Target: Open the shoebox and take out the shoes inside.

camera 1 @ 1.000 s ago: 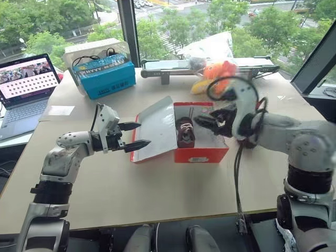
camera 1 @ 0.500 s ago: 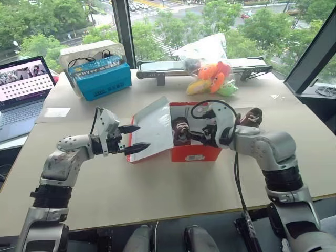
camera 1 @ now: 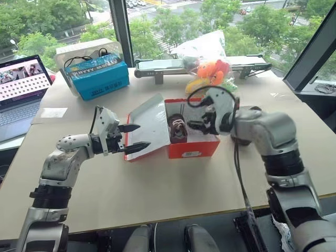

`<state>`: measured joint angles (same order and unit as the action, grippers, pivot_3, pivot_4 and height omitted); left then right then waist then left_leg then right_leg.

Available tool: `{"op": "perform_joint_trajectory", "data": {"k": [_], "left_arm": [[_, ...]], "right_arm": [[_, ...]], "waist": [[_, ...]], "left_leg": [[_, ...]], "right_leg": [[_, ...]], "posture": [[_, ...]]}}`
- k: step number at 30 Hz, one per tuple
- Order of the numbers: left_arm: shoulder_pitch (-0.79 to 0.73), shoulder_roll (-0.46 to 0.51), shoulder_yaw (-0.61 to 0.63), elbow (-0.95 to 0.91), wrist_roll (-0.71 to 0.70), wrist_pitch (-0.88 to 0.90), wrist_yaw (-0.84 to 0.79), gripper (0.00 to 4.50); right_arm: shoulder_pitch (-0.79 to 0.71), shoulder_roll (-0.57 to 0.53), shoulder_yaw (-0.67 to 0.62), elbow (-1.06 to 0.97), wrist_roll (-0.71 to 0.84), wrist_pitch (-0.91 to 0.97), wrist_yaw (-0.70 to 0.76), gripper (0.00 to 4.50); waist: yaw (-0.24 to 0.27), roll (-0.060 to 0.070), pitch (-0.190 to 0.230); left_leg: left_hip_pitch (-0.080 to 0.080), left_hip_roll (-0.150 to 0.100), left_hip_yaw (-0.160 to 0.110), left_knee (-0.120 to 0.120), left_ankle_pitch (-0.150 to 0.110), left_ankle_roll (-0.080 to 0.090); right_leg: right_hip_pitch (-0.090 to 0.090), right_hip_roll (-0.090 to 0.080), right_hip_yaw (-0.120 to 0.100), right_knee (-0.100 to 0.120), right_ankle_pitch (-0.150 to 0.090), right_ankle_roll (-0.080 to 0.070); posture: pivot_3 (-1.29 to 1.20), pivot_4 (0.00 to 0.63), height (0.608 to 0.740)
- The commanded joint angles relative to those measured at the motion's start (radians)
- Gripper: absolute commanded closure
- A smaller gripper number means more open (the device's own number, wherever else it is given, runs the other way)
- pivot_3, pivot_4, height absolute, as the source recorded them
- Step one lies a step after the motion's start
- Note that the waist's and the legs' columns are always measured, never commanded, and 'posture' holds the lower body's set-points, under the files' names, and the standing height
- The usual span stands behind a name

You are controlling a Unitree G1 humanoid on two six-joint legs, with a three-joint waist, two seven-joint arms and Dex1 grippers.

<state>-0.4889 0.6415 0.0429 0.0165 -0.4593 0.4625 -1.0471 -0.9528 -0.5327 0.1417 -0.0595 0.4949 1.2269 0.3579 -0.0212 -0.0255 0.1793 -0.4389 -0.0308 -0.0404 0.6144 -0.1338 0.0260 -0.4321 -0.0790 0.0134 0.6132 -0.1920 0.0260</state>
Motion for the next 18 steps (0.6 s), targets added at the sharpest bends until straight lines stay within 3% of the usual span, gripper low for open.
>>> {"op": "perform_joint_trajectory", "data": {"k": [1, 9, 18], "left_arm": [[-0.002, 0.010, 0.027, -0.023, -0.012, -0.010, 0.001, 0.00], [0.004, 0.011, 0.034, -0.030, -0.014, -0.010, 0.013, 0.00], [0.038, 0.016, 0.051, -0.067, -0.023, -0.001, 0.037, 0.00]], "right_arm": [[-0.050, -0.017, -0.036, -0.054, 0.006, 0.023, 0.036, 0.79], [-0.040, -0.004, 0.074, 0.066, -0.092, -0.079, 0.102, 0.79], [-0.084, 0.089, 0.171, 0.428, -0.248, -0.318, 0.197, 0.79]], "waist": [[0.001, 0.000, 0.000], [0.004, 0.000, 0.000], [0.002, 0.000, 0.000]], "left_leg": [[0.000, 0.000, 0.000, 0.000, 0.000, 0.000], [0.000, 0.000, 0.001, 0.000, 0.000, 0.000], [0.000, 0.001, 0.010, 0.001, 0.000, 0.000]], "right_leg": [[0.000, 0.000, 0.000, 0.000, 0.000, 0.000], [0.000, 0.000, 0.000, 0.000, 0.000, 0.000], [-0.001, 0.001, 0.001, 0.001, 0.001, -0.001]], "posture": [[0.00, 0.150, 0.740], [0.00, 0.150, 0.740], [0.00, 0.150, 0.740]]}}
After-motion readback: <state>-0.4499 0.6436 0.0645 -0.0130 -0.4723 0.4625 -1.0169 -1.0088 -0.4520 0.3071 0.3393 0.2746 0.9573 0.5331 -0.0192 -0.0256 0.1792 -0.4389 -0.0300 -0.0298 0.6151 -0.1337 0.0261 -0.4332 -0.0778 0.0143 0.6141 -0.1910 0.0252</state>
